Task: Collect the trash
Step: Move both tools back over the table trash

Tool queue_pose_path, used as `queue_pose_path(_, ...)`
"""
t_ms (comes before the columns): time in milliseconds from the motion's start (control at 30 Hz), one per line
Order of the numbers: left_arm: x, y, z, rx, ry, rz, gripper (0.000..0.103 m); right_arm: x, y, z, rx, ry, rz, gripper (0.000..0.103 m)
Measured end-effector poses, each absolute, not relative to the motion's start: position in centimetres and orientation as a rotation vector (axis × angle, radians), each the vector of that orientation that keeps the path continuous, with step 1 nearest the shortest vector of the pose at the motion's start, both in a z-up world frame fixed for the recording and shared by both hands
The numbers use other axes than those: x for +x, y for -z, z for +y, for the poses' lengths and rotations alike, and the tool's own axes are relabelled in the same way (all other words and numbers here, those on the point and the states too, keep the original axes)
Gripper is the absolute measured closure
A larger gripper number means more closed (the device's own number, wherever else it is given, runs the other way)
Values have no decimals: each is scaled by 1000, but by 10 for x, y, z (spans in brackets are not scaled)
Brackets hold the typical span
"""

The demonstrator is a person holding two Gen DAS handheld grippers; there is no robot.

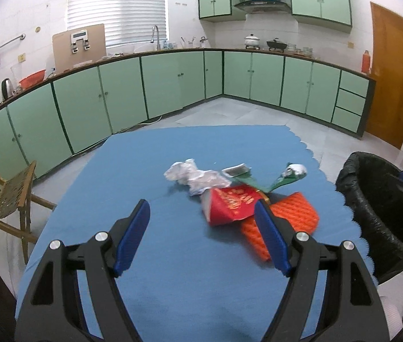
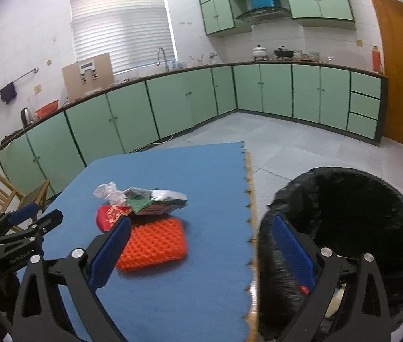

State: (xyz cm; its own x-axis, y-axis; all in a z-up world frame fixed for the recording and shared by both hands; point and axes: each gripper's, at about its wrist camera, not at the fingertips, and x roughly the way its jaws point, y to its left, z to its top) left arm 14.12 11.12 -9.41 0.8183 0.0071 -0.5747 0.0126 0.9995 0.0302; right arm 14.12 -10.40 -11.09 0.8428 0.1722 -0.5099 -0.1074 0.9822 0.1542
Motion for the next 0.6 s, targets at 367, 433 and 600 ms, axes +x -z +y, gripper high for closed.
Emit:
queue_pose_path(367,150,118,141,37,-42,652,30,176,157,-68,87,-175,641,7)
queue_pose_path(433,154,122,142,38,-45,660,30,181,163,-65,85,-175,655,7)
queue_pose_path(600,160,129,143,40,-42,672,30,193,175,-60,71,-176,690,8)
